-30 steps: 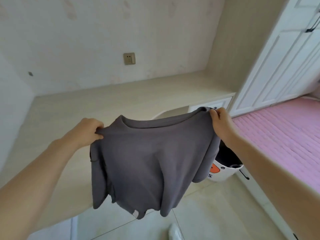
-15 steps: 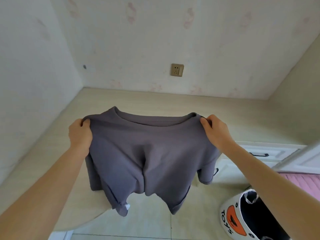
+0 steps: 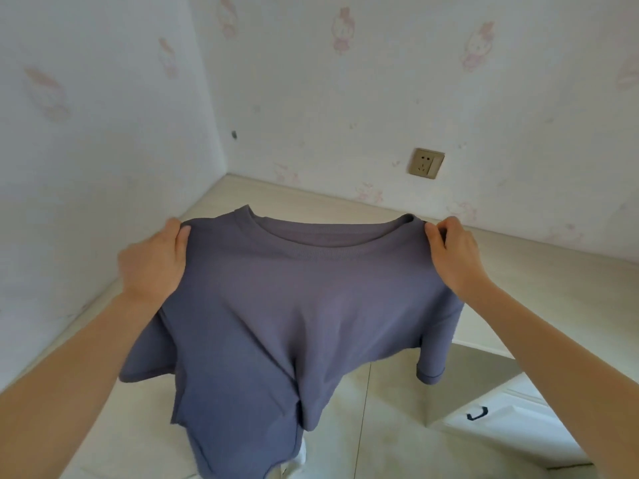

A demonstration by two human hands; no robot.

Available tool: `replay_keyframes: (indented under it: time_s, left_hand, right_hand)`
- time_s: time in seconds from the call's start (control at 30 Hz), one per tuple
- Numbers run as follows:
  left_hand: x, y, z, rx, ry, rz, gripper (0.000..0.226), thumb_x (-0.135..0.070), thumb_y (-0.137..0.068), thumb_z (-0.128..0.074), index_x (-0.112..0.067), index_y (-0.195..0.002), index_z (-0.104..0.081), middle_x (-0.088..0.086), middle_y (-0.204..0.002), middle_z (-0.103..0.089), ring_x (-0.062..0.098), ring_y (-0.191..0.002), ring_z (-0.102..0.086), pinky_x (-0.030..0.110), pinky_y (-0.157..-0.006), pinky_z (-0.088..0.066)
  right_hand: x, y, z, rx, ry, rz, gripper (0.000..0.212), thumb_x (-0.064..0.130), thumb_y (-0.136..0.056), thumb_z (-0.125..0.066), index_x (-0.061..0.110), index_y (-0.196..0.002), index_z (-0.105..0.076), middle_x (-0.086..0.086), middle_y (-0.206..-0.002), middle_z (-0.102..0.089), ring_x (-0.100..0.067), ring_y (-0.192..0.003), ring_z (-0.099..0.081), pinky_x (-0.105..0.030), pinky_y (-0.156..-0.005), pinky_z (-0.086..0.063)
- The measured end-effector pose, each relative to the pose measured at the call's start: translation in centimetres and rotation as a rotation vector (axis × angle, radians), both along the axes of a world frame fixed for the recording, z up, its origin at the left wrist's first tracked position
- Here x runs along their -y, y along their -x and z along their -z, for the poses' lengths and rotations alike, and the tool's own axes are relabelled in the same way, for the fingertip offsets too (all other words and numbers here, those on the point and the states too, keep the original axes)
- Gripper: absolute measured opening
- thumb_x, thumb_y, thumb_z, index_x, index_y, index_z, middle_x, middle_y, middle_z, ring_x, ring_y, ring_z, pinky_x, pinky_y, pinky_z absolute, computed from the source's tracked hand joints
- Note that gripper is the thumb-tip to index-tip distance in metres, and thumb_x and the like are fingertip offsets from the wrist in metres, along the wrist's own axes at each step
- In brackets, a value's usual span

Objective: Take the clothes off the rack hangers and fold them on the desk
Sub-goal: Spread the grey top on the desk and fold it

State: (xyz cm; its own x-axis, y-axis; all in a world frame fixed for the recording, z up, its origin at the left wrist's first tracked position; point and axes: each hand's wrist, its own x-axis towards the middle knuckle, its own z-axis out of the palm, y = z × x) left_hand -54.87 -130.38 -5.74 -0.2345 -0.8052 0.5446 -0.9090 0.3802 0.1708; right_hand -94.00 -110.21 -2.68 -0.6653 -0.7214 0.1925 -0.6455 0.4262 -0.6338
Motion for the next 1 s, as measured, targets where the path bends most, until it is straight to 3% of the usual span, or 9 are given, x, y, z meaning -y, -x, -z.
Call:
replay_keyframes:
  time_s: [0.23, 0.37, 0.53, 0.67, 0.77, 0.9, 1.0]
  left_hand:
    - [11.5, 2.9, 0.6, 0.075, -0.014, 0.014, 0.032, -0.029, -0.103, -0.038, -0.003, -0.089, -0.051, 0.023, -0.063, -0.060, 0.044, -0.058, -0.060, 0.034, -0.051, -0.031]
    - [17.3, 4.4, 4.0, 0.127, -0.119, 0.023, 0.035, -0.035, -0.103, -0.032, -0.007, -0.094, -0.050, 0.018, -0.069, -0.063, 0.043, -0.063, -0.061, 0.036, -0.053, -0.035]
    - [23.4, 5.9, 9.4, 0.173, -0.270, 0.029, 0.038, -0.038, -0.103, -0.031, -0.008, -0.096, -0.052, 0.016, -0.074, -0.064, 0.039, -0.067, -0.061, 0.038, -0.057, -0.043]
    - [26.2, 5.9, 15.8, 0.300, -0.414, 0.064, 0.038, -0.041, -0.102, -0.027, -0.011, -0.095, -0.049, 0.003, -0.063, -0.059, 0.029, -0.054, -0.051, 0.033, -0.051, -0.039]
    - [28.1, 5.2, 18.5, 0.423, -0.473, 0.091, 0.036, -0.043, -0.102, -0.021, -0.017, -0.097, -0.045, -0.001, -0.076, -0.064, 0.030, -0.063, -0.060, 0.032, -0.052, -0.039]
    - [34.2, 5.0, 19.2, 0.391, -0.324, 0.118, 0.030, -0.036, -0.101, -0.036, -0.010, -0.094, -0.049, 0.015, -0.076, -0.066, 0.037, -0.061, -0.063, 0.036, -0.052, -0.043]
    - [41.0, 6.0, 18.0, 0.336, -0.236, 0.068, 0.029, -0.030, -0.102, -0.040, -0.003, -0.101, -0.048, 0.029, -0.089, -0.062, 0.046, -0.070, -0.061, 0.045, -0.056, -0.043]
  right_hand:
    - [11.2, 3.1, 0.3, -0.022, 0.018, -0.050, 0.029, 0.039, -0.102, -0.035, 0.013, -0.092, -0.044, 0.003, -0.078, -0.046, -0.033, -0.092, -0.050, -0.050, -0.083, -0.043]
    - [17.8, 4.7, 2.6, -0.063, -0.064, -0.056, 0.030, 0.038, -0.103, -0.033, 0.011, -0.094, -0.044, 0.003, -0.079, -0.046, -0.029, -0.092, -0.044, -0.039, -0.082, -0.031]
    - [25.8, 6.9, 7.8, -0.088, -0.162, -0.079, 0.030, 0.034, -0.102, -0.033, 0.009, -0.092, -0.048, 0.003, -0.078, -0.048, -0.025, -0.093, -0.037, -0.037, -0.081, -0.024]
    - [30.1, 8.1, 14.2, -0.064, -0.302, -0.116, 0.028, 0.032, -0.102, -0.033, 0.010, -0.092, -0.048, 0.000, -0.080, -0.051, -0.025, -0.095, -0.038, -0.037, -0.079, -0.022]
    - [32.5, 8.3, 17.2, -0.078, -0.348, -0.143, 0.028, 0.031, -0.103, -0.032, 0.009, -0.093, -0.047, 0.004, -0.076, -0.044, -0.028, -0.094, -0.040, -0.037, -0.079, -0.024]
    - [38.8, 8.5, 18.2, -0.105, -0.296, -0.173, 0.026, 0.031, -0.103, -0.031, 0.010, -0.096, -0.044, 0.004, -0.075, -0.039, -0.030, -0.097, -0.040, -0.040, -0.082, -0.025]
    - [45.6, 9.2, 18.0, -0.313, -0.300, -0.208, 0.033, 0.035, -0.103, -0.032, 0.006, -0.103, -0.049, -0.011, -0.095, -0.052, -0.034, -0.104, -0.042, -0.045, -0.085, -0.029]
